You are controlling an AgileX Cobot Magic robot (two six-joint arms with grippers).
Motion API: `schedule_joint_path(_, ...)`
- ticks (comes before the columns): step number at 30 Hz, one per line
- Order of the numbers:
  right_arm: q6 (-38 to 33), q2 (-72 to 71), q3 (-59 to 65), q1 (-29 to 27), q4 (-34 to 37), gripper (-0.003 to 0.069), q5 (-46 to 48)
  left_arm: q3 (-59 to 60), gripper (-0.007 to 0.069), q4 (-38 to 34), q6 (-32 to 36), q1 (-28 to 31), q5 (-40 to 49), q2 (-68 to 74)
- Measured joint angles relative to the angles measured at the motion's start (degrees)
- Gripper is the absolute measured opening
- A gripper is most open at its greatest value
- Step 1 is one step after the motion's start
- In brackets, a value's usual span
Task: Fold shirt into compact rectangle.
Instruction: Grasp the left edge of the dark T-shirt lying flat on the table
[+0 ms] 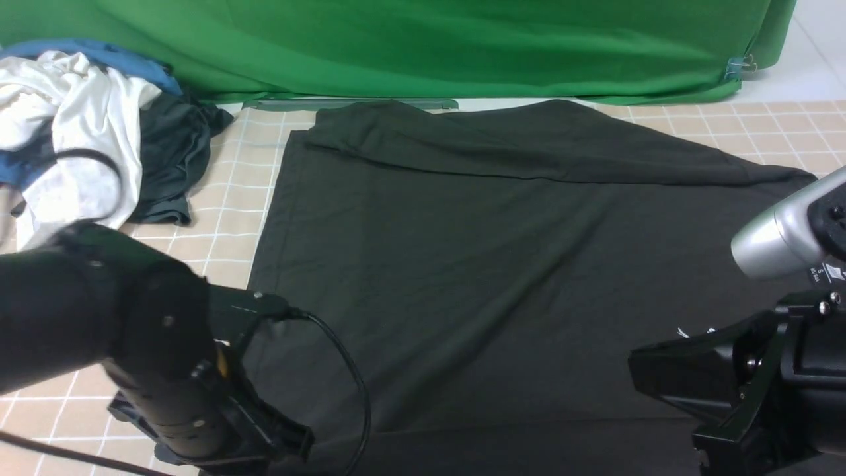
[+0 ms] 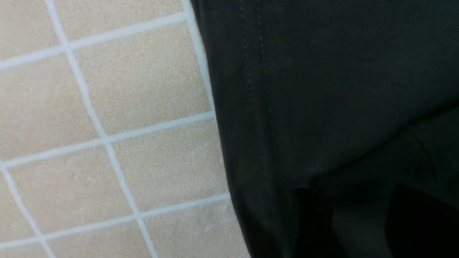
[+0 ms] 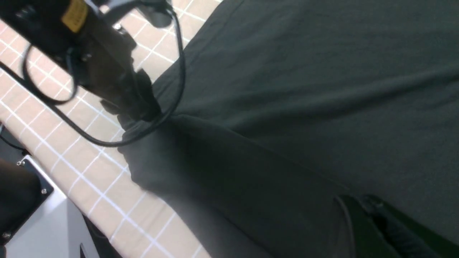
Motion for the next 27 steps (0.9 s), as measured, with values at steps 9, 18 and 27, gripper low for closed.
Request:
schedule_joint_path(9,0.0,0.0,0.0,0.0,-0.1,0.0045,0.0,0.0,0.042,-0.1,0.0,0.0,-1.9,4.0)
schedule_joint_path(18,-1.3,0.0,0.0,0.0,-0.1,0.0045,0.0,0.0,0.0392,-0.3,0.0,0.0,-2.9,4.6)
schedule_joint_path(27,-1.4,0.0,0.0,0.0,-0.1,0.0045,-0.3,0.0,0.0039,-3.7,5.4,-0.1,-1.3,4.8)
